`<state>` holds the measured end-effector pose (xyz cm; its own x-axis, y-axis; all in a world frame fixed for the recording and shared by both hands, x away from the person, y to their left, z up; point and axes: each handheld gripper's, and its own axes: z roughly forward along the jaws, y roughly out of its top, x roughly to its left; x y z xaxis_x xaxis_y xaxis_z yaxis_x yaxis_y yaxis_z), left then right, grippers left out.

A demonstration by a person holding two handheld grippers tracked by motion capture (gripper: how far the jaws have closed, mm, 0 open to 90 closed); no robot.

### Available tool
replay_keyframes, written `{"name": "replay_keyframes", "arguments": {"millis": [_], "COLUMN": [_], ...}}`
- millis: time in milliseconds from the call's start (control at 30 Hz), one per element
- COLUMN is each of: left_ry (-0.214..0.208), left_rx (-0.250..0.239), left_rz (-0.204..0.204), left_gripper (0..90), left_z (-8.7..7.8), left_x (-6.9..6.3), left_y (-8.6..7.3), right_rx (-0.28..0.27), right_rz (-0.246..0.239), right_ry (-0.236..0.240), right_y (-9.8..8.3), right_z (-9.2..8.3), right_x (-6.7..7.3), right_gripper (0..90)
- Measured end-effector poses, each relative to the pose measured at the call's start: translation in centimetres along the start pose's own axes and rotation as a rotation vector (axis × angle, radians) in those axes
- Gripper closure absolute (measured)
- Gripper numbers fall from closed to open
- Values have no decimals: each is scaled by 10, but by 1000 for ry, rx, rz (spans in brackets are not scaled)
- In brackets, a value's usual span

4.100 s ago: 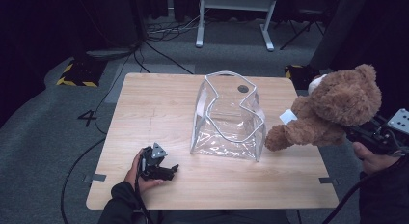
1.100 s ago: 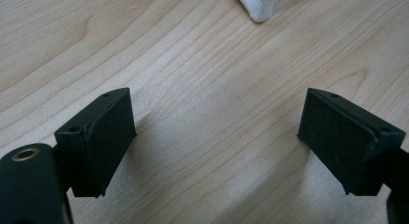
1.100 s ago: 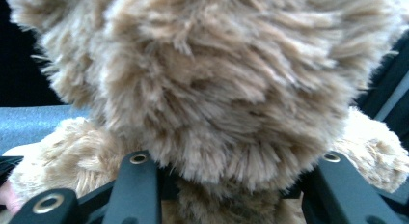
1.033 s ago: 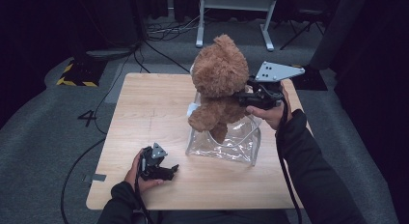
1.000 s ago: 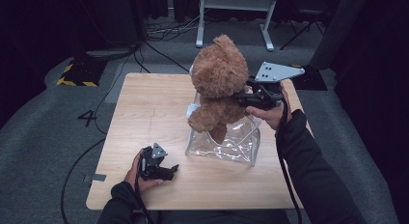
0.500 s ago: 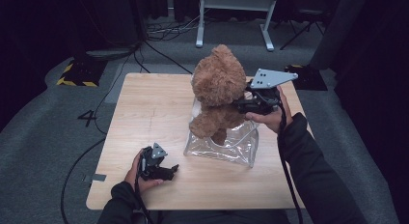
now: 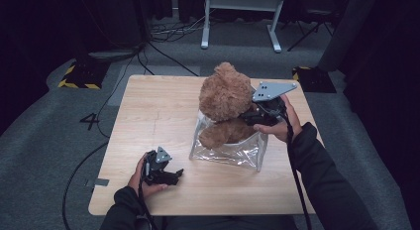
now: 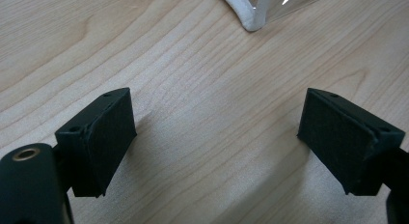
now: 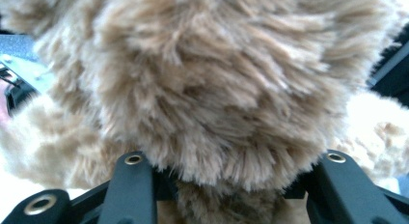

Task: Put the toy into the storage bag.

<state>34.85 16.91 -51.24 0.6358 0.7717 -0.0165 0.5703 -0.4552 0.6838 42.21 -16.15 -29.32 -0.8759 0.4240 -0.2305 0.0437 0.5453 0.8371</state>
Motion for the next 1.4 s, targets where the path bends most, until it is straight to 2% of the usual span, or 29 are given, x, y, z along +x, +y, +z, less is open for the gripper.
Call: {"name": "replay_keyframes", "arguments": {"millis": [67, 167, 533, 700, 800, 900, 1167, 1400], "left_ry": [0, 0, 0, 0, 0, 0, 0, -1], "left_rx": [1, 1, 1, 1, 0, 0, 0, 0], "left_rz": [-1, -1, -1, -2, -2, -2, -2, -3], "left_gripper": [130, 130, 131, 130, 130, 130, 130, 130], "left_z": [0, 0, 0, 0, 0, 0, 0, 0], "left_x": [0, 0, 0, 0, 0, 0, 0, 0], "left_y": [0, 0, 0, 0, 0, 0, 0, 0], "right_rx": [40, 70, 54, 62, 51, 45, 31, 64], "right_rz": [56, 83, 149, 163, 184, 209, 220, 222], "right_ry": [14, 31, 59, 60, 65, 50, -1, 4], "right_y": [-10, -20, -39, -45, -47, -49, -54, -60], "right_z": [6, 12, 12, 13, 12, 9, 0, 4], "right_x": [-7, -11, -19, -23, -28, -35, -41, -44], "right_gripper": [521, 507, 471, 463, 448, 441, 402, 404]}}
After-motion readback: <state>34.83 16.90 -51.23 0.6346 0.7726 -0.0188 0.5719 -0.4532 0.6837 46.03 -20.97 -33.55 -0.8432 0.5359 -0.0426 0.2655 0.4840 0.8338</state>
